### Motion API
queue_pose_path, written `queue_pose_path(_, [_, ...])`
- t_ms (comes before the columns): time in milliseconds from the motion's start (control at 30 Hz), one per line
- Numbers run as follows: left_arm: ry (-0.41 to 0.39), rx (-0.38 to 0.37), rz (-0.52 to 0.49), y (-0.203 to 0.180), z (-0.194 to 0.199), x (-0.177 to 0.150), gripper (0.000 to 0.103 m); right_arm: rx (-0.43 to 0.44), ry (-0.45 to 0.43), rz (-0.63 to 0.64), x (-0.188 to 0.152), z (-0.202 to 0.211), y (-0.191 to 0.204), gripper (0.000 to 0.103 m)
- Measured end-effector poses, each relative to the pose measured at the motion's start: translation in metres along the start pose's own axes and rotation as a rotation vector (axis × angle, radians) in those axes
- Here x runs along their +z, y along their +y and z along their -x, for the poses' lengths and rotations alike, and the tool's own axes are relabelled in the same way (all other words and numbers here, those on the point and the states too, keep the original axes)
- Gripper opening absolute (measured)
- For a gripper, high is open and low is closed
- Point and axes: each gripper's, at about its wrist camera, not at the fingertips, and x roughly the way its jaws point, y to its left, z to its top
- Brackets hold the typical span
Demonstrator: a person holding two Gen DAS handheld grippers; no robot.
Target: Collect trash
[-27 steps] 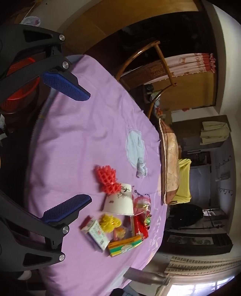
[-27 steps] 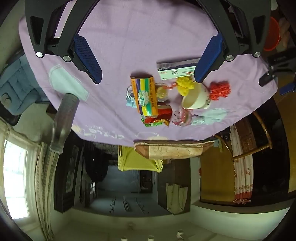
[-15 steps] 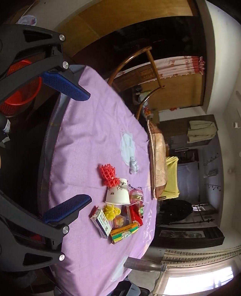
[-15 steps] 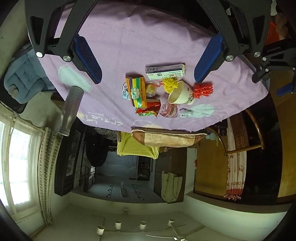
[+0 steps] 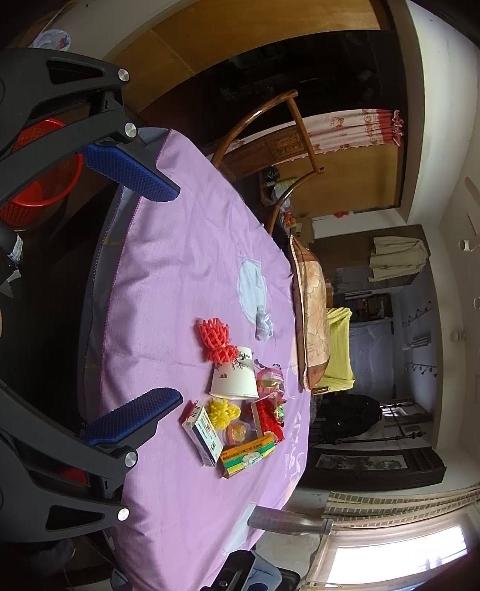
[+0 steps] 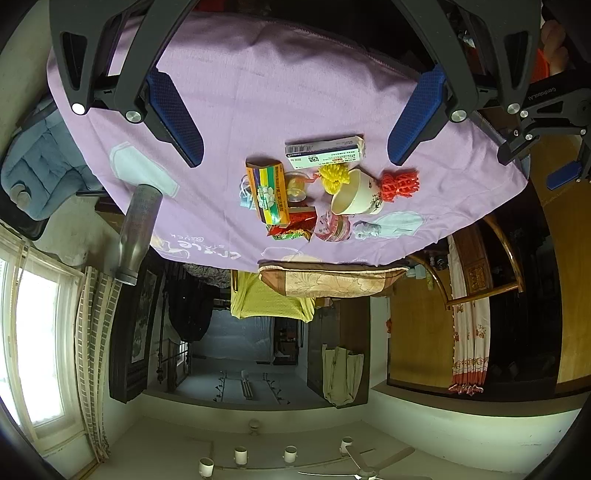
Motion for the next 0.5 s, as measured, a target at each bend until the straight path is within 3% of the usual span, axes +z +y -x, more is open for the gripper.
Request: queue_pose_path(500, [0.011, -0.007, -0.008, -0.0056, 0.0015, -0.0010, 0.096, 0.011, 0.023, 0.005, 0.0018, 0.0093, -0.0012, 0.098])
